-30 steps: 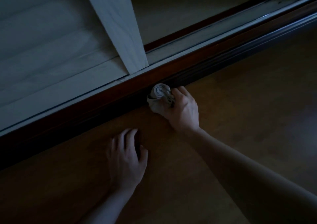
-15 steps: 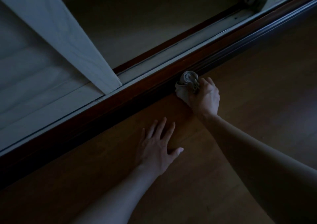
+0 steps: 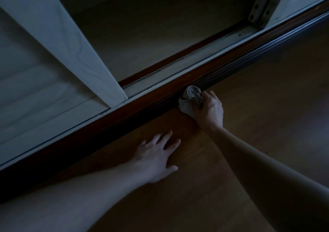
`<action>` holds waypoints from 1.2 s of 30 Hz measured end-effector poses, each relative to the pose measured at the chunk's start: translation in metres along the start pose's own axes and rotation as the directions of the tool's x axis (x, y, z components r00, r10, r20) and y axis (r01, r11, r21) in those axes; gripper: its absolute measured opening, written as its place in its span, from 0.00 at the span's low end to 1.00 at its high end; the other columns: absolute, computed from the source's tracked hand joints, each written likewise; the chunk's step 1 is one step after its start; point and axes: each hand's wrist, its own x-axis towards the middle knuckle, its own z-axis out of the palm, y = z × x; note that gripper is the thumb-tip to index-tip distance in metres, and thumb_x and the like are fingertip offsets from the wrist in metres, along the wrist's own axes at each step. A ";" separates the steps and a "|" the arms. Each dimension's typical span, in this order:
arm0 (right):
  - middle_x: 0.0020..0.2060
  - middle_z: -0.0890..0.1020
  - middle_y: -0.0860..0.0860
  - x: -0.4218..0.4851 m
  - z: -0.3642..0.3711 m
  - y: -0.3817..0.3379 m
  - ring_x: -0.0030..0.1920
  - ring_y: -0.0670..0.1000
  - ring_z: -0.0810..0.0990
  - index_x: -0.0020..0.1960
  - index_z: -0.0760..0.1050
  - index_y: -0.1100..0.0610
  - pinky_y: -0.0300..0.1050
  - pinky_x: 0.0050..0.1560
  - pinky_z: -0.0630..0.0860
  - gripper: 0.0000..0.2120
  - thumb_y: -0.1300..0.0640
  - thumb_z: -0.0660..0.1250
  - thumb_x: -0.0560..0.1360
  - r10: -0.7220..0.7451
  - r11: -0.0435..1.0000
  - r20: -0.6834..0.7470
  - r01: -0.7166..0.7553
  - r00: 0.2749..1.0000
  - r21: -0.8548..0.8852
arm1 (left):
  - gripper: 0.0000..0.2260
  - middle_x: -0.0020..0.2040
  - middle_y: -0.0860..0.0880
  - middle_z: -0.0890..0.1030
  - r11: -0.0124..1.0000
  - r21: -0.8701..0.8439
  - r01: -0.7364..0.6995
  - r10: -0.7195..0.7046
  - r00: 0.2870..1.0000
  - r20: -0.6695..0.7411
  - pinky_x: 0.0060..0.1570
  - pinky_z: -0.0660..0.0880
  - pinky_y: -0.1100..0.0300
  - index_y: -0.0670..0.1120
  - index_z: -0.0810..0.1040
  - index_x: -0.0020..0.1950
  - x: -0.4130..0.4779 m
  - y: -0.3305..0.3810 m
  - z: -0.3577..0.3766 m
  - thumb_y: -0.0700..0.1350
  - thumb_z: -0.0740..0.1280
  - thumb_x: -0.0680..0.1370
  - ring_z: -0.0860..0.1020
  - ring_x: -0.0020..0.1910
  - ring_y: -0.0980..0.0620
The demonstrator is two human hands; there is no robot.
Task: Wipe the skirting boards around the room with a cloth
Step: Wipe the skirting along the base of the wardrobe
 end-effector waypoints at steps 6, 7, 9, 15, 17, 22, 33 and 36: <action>0.52 0.75 0.52 0.003 0.001 0.003 0.54 0.55 0.76 0.59 0.75 0.56 0.48 0.52 0.73 0.13 0.52 0.67 0.77 0.114 0.993 -0.061 -0.113 0.992 0.016 | 0.30 0.81 0.59 0.39 0.973 -0.230 0.002 -0.063 0.965 -0.256 0.77 0.49 0.45 0.63 0.45 0.81 0.034 0.021 0.013 0.63 0.55 0.82 0.41 0.80 0.49; 0.51 0.74 0.51 0.005 -0.001 0.005 0.53 0.55 0.76 0.58 0.75 0.55 0.48 0.51 0.73 0.12 0.51 0.67 0.77 0.121 0.993 -0.073 -0.121 0.990 0.011 | 0.29 0.82 0.57 0.42 0.964 -0.265 -0.012 -0.081 0.938 -0.336 0.78 0.48 0.46 0.62 0.49 0.81 0.042 0.028 0.016 0.62 0.55 0.82 0.43 0.80 0.49; 0.48 0.73 0.48 0.011 -0.007 0.010 0.51 0.53 0.76 0.56 0.76 0.55 0.50 0.50 0.74 0.11 0.52 0.67 0.77 0.139 0.990 -0.106 -0.138 0.985 0.013 | 0.26 0.82 0.52 0.53 0.952 -0.302 -0.043 -0.120 0.858 -0.499 0.79 0.50 0.46 0.60 0.59 0.80 0.056 0.038 0.021 0.59 0.56 0.81 0.52 0.80 0.49; 0.57 0.76 0.56 0.020 -0.013 0.022 0.57 0.58 0.76 0.60 0.75 0.56 0.58 0.57 0.75 0.16 0.48 0.67 0.76 0.157 0.988 -0.052 -0.157 0.986 0.006 | 0.26 0.80 0.51 0.62 0.967 -0.256 -0.006 -0.156 0.781 -0.605 0.77 0.55 0.46 0.59 0.66 0.77 0.068 0.041 0.034 0.59 0.56 0.79 0.60 0.78 0.49; 0.53 0.76 0.55 0.016 -0.012 0.017 0.53 0.57 0.77 0.57 0.75 0.56 0.55 0.51 0.76 0.17 0.45 0.65 0.75 0.085 0.996 -0.019 -0.085 0.996 0.010 | 0.26 0.80 0.50 0.63 0.968 -0.249 -0.001 -0.152 0.789 -0.595 0.76 0.57 0.44 0.59 0.66 0.77 0.067 0.042 0.031 0.59 0.56 0.79 0.61 0.78 0.48; 0.50 0.75 0.50 0.025 -0.021 0.027 0.48 0.52 0.75 0.55 0.75 0.54 0.47 0.48 0.75 0.18 0.42 0.61 0.74 0.015 1.000 0.004 -0.015 1.000 0.015 | 0.27 0.80 0.51 0.62 0.972 -0.236 0.015 -0.150 0.810 -0.567 0.75 0.58 0.43 0.59 0.65 0.78 0.067 0.042 0.031 0.59 0.55 0.78 0.60 0.79 0.48; 0.54 0.76 0.55 0.043 -0.032 0.046 0.51 0.55 0.77 0.58 0.77 0.56 0.59 0.51 0.77 0.13 0.52 0.68 0.76 0.134 0.991 -0.088 -0.135 0.987 -0.003 | 0.26 0.80 0.52 0.62 0.973 -0.231 0.006 -0.146 0.791 -0.594 0.75 0.59 0.42 0.59 0.65 0.78 0.070 0.041 0.035 0.58 0.55 0.79 0.59 0.79 0.48; 0.51 0.76 0.54 0.049 -0.037 0.049 0.50 0.53 0.76 0.59 0.77 0.57 0.56 0.50 0.77 0.13 0.54 0.68 0.76 0.161 0.987 -0.143 -0.162 0.976 0.010 | 0.26 0.81 0.52 0.61 0.971 -0.239 0.004 -0.151 0.788 -0.597 0.75 0.58 0.42 0.59 0.65 0.78 0.070 0.041 0.036 0.58 0.55 0.79 0.58 0.79 0.49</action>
